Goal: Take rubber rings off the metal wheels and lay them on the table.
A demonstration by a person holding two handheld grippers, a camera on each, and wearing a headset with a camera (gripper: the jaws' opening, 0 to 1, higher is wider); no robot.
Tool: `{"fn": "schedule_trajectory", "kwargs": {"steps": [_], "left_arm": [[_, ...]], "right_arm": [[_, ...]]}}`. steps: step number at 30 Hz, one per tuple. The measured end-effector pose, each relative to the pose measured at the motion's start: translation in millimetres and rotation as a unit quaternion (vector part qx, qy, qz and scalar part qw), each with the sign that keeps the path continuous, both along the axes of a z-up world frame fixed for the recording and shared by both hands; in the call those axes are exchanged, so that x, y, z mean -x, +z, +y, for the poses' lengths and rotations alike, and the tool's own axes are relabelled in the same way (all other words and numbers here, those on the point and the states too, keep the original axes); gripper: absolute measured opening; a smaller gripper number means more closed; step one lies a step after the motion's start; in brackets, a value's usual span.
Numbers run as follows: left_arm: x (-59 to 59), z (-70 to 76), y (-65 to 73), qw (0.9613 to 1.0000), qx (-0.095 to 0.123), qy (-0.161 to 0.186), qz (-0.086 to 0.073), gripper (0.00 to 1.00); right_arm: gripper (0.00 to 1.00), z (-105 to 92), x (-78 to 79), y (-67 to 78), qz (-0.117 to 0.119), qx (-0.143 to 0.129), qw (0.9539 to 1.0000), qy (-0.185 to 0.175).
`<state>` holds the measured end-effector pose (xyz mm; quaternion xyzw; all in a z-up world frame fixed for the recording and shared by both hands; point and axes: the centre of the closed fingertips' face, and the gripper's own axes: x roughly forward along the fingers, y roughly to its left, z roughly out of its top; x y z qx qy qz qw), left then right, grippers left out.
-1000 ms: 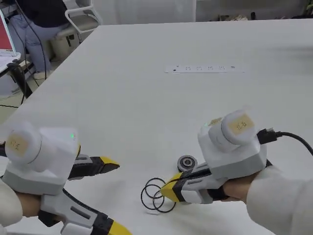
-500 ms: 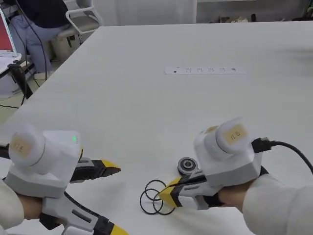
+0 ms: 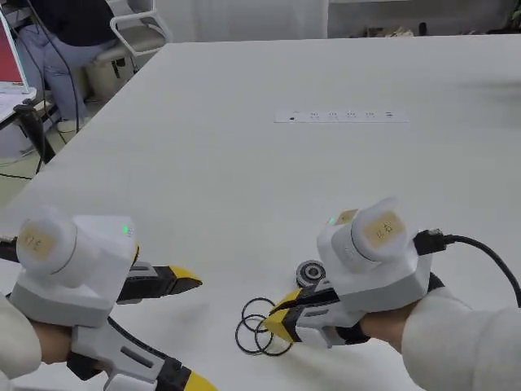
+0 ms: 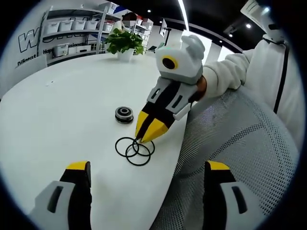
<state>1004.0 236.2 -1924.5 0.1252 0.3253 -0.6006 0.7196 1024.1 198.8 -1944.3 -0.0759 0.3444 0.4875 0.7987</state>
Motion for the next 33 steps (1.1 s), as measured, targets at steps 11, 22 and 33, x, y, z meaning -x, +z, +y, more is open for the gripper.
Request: {"fn": "schedule_trajectory", "kwargs": {"steps": [11, 22, 33], "left_arm": [[-0.8, -0.8, 1.8, 1.0000, 0.004, 0.005, 0.001, 0.96], [-0.8, -1.8, 3.4, 1.0000, 0.007, 0.005, -0.003, 0.93], [-9.2, -4.9, 14.3, 0.9991, 0.027, 0.015, -0.028, 0.91]], "right_arm": [[0.05, -7.2, -10.5, 20.4, -0.028, -0.015, 0.9995, -0.005], [0.17, -24.0, -28.6, 51.2, -0.063, -0.052, 0.9962, -0.031], [0.27, -47.9, -37.3, 45.8, -0.068, -0.042, 0.9956, -0.050]]}}
